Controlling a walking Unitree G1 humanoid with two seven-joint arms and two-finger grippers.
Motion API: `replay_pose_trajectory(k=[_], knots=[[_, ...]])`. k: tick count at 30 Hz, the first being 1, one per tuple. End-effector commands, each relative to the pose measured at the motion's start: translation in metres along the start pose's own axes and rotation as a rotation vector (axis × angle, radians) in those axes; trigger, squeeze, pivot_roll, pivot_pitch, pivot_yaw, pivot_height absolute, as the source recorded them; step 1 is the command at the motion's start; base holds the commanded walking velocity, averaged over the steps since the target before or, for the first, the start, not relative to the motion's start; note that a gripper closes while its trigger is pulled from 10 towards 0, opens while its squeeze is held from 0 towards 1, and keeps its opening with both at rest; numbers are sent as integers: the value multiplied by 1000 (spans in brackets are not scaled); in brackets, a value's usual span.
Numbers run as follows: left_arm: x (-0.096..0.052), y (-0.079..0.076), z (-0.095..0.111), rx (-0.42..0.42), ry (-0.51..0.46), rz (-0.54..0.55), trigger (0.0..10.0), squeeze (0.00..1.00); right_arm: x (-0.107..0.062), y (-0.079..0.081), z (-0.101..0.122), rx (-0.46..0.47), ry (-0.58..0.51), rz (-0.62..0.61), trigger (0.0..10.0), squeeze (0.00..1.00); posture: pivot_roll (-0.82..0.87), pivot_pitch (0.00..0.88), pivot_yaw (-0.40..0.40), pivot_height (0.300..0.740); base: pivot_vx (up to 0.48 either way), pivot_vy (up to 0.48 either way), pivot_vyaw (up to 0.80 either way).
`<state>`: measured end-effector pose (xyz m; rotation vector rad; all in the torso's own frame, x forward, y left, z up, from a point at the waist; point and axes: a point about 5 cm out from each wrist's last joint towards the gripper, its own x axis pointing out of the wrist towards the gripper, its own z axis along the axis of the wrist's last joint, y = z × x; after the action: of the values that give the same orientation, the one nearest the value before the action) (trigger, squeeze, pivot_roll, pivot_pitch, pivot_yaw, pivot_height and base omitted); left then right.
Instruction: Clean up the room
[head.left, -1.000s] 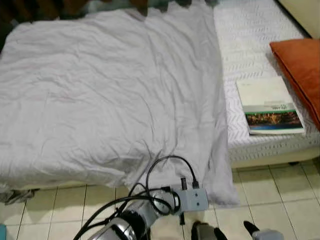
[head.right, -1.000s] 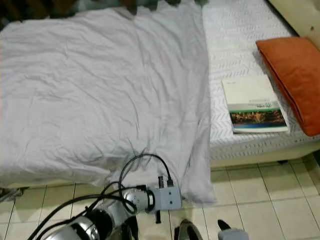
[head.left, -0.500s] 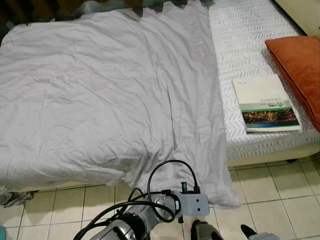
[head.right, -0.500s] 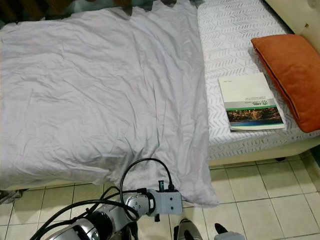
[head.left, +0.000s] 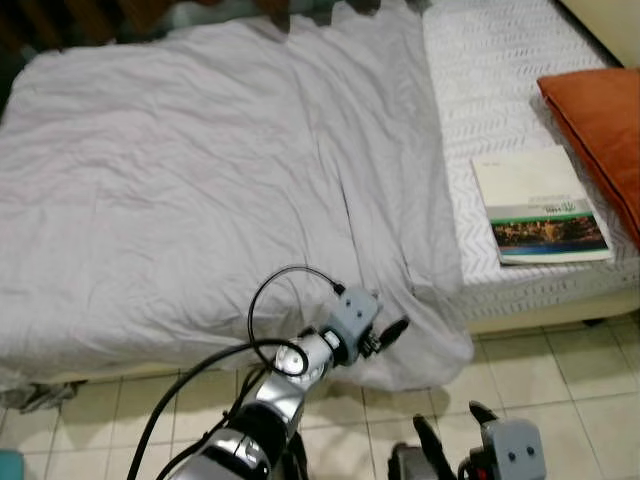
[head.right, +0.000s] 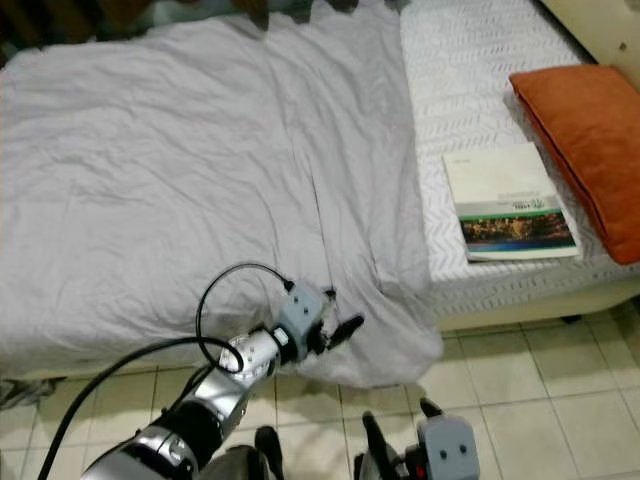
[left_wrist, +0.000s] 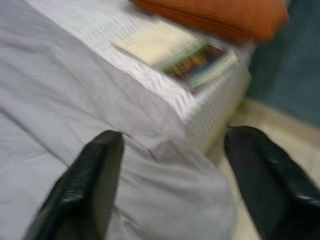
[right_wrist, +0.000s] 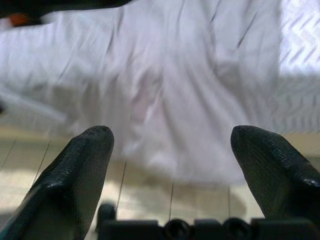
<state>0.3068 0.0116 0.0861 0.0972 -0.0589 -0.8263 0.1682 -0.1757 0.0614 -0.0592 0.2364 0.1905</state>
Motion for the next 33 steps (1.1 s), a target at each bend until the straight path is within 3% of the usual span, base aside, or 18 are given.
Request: replay_pose_trajectory(k=[1, 31, 32, 33], knots=[[-27, 10, -23, -40, 62, 74, 10000, 1000, 4, -3, -3, 9, -1, -22, 10000, 0, -246, 157, 134, 740, 0, 0, 0], [-27, 10, -23, -40, 62, 74, 10000, 1000, 4, -3, -3, 9, -1, -22, 10000, 0, -246, 157, 134, 740, 0, 0, 0], [-47, 28, -26, -71, 81, 184, 10000, 1000, 17, -8, 0, 10, -40, -42, 10000, 0, -205, 89, 136, 740, 0, 0, 0], [-68, 45, -22, -92, 37, 351, 10000, 0, 41, -19, 15, 14, -121, -91, 10000, 0, -132, 0, 74, 740, 465, 0, 0]])
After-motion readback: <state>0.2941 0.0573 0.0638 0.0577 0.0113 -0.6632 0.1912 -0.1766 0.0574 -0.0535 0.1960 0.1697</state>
